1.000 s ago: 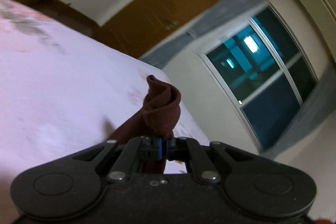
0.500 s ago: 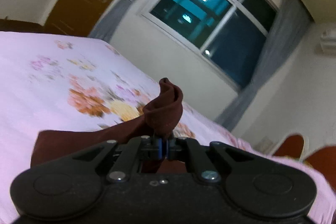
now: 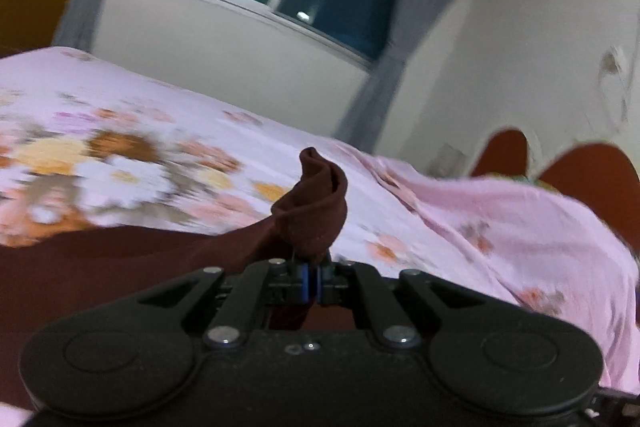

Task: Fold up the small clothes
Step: 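Carry the held sleeve with the left gripper across the sweater body, then open the left gripper to lay the sleeve on the body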

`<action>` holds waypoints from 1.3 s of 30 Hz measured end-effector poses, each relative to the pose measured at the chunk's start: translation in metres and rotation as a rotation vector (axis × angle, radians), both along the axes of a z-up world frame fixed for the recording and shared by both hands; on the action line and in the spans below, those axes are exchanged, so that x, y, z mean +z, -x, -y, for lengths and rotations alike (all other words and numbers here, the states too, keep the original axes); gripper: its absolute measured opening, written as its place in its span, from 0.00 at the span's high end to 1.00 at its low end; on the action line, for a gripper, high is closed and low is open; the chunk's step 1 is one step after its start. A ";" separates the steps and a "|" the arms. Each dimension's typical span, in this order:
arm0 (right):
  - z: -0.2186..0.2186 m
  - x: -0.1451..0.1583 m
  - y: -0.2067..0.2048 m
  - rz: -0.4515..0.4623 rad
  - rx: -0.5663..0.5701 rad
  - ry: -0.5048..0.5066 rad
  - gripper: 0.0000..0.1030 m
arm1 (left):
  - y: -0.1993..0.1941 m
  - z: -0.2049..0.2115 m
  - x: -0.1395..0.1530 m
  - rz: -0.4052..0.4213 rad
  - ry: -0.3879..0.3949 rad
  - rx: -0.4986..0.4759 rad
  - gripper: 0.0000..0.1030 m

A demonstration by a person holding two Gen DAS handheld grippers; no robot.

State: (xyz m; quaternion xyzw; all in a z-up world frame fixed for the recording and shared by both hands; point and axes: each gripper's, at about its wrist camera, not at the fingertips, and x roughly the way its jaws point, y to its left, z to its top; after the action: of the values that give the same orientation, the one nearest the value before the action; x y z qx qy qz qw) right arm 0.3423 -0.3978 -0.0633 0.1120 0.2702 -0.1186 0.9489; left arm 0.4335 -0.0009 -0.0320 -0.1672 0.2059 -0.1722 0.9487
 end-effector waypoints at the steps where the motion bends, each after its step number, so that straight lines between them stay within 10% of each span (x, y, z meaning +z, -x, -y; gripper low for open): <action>1: 0.007 -0.001 0.001 0.000 -0.010 -0.004 0.00 | -0.003 0.016 -0.001 0.001 -0.018 -0.018 0.98; 24: 0.093 -0.024 0.027 -0.012 -0.113 -0.055 0.00 | -0.011 0.171 -0.060 -0.082 -0.344 -0.256 0.97; 27: 0.094 -0.027 0.029 -0.015 -0.114 -0.059 0.00 | -0.015 0.180 -0.067 -0.105 -0.374 -0.271 0.64; 29: 0.094 -0.029 0.030 -0.015 -0.116 -0.062 0.00 | -0.012 0.186 -0.069 -0.098 -0.358 -0.318 0.13; 34: 0.094 -0.029 0.034 -0.022 -0.122 -0.059 0.00 | 0.015 0.183 -0.056 0.024 -0.328 -0.345 0.13; 39: 0.090 -0.024 0.038 -0.017 -0.114 -0.052 0.00 | 0.057 0.090 -0.035 0.062 -0.272 -0.114 0.12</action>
State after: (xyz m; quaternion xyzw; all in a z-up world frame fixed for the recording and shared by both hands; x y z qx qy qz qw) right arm 0.3039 -0.4875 -0.0870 0.1510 0.2746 -0.1662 0.9350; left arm 0.3761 -0.0907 -0.0670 -0.0195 0.2071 -0.2015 0.9571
